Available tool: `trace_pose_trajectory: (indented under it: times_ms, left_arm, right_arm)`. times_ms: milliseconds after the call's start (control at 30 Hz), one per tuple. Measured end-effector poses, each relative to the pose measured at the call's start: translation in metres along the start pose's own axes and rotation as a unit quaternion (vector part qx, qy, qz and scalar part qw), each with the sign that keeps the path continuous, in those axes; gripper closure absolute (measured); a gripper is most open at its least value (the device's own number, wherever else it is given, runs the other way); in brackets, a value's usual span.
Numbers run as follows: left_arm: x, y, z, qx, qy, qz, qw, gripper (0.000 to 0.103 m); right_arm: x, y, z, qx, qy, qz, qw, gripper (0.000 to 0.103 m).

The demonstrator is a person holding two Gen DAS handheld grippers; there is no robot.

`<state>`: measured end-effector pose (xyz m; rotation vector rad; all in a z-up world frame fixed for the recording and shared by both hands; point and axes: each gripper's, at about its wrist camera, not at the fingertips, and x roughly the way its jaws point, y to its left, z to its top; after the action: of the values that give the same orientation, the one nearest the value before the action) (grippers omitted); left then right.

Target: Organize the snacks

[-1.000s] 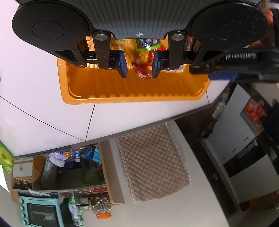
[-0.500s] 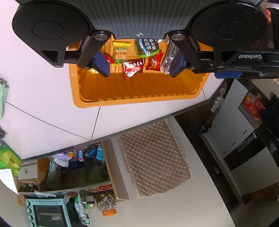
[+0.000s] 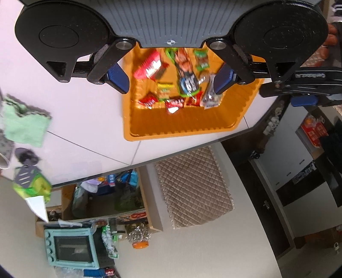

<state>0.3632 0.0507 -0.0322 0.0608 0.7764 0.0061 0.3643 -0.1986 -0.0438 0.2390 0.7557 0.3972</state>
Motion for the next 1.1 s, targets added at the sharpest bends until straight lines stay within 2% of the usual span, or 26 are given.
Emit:
trace_pose_trajectory:
  times_ms: [300,733,1100]
  left_arm:
    - [-0.073,-0.012,-0.053,-0.062,0.036,-0.019,0.9973,0.005]
    - [-0.158,-0.049,-0.138,-0.081,0.080,-0.016,0.9934,0.005]
    - [-0.204,-0.068,-0.187,-0.096,0.105,-0.026,0.9895,0.005]
  right_arm:
    - [-0.064,0.010,-0.045,0.000,0.024,-0.002,1.000,0.017]
    - [-0.139,0.021,-0.124,-0.013,0.075,-0.002,0.997,0.017]
    - [-0.185,0.025,-0.162,-0.026,0.097,-0.005,0.995,0.017]
